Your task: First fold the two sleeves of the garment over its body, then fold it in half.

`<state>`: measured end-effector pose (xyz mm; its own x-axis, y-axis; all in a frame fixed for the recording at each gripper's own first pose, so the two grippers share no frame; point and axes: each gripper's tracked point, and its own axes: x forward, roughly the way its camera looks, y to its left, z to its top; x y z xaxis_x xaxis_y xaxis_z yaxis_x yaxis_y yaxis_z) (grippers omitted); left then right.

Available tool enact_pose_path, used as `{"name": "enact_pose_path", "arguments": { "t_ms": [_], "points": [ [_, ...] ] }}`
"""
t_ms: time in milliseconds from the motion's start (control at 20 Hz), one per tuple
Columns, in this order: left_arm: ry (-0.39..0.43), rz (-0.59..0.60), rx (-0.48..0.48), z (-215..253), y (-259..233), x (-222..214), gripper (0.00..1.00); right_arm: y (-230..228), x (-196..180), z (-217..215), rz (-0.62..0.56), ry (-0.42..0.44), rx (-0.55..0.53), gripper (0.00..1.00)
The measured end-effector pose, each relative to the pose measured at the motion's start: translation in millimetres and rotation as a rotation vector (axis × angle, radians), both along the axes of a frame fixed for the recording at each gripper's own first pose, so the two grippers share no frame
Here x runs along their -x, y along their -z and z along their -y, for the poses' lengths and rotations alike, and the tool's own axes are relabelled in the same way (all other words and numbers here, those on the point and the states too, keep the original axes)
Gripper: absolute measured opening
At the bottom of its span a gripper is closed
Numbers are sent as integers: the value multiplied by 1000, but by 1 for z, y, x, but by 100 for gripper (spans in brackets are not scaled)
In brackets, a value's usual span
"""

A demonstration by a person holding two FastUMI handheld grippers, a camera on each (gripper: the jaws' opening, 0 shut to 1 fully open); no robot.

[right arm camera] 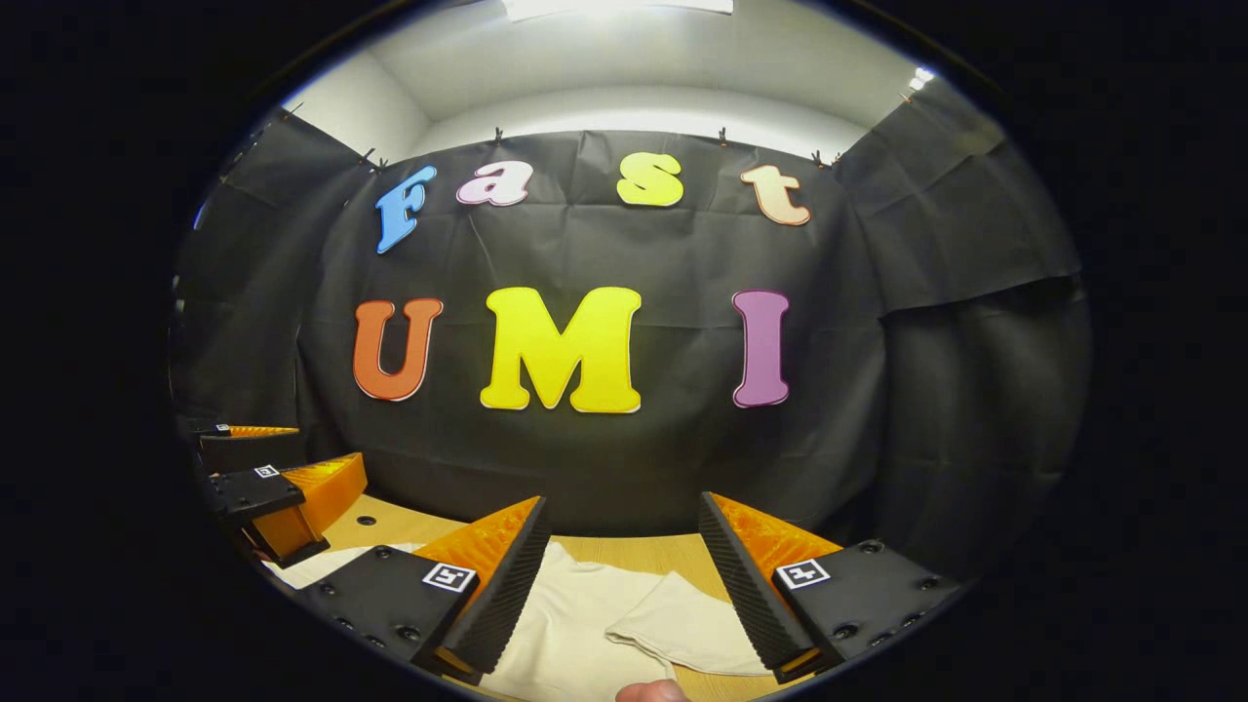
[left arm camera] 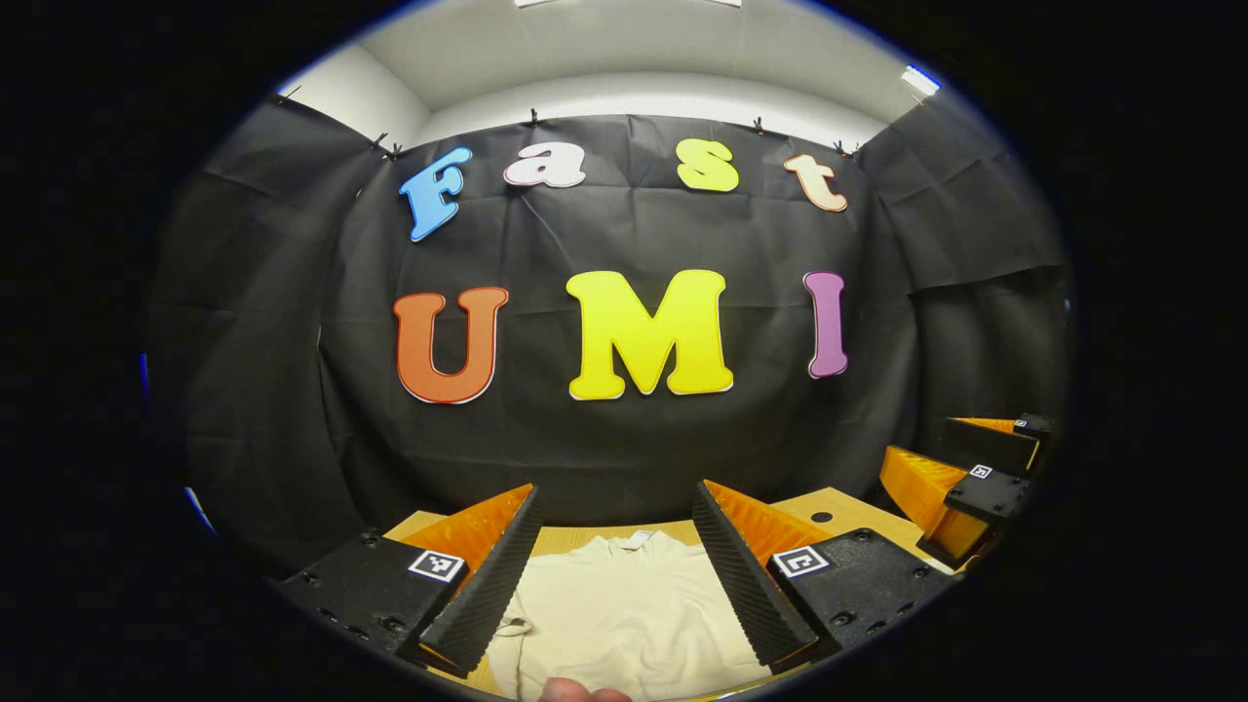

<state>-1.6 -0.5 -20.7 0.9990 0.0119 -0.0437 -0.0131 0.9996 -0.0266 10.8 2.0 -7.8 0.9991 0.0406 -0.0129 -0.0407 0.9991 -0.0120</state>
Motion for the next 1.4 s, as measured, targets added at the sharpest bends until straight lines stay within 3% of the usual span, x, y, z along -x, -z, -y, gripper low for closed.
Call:
{"name": "enact_pose_path", "arguments": {
  "t_ms": [250, 500, 750, 1000, 1150, 1400],
  "points": [
    [-9, -27, -5, -5, 13, 9, 99, 11, -5, 31, -30, 19, 18, 95],
    [-3, -88, -22, -1, 34, 14, 99, 43, -3, 88, -118, 14, 113, 94],
    [30, -136, -11, 18, 46, 15, 99, 135, 28, 178, -377, 65, 122, 95],
    [51, -181, -20, 39, 61, 18, 99, 222, 46, 268, -643, 172, 91, 95],
    [62, -193, -39, 47, 61, 21, 99, 276, 49, 299, -806, 203, 47, 95],
    [52, -199, -93, 46, 61, 24, 99, 329, 54, 315, -947, 205, 49, 94]
  ]
}}
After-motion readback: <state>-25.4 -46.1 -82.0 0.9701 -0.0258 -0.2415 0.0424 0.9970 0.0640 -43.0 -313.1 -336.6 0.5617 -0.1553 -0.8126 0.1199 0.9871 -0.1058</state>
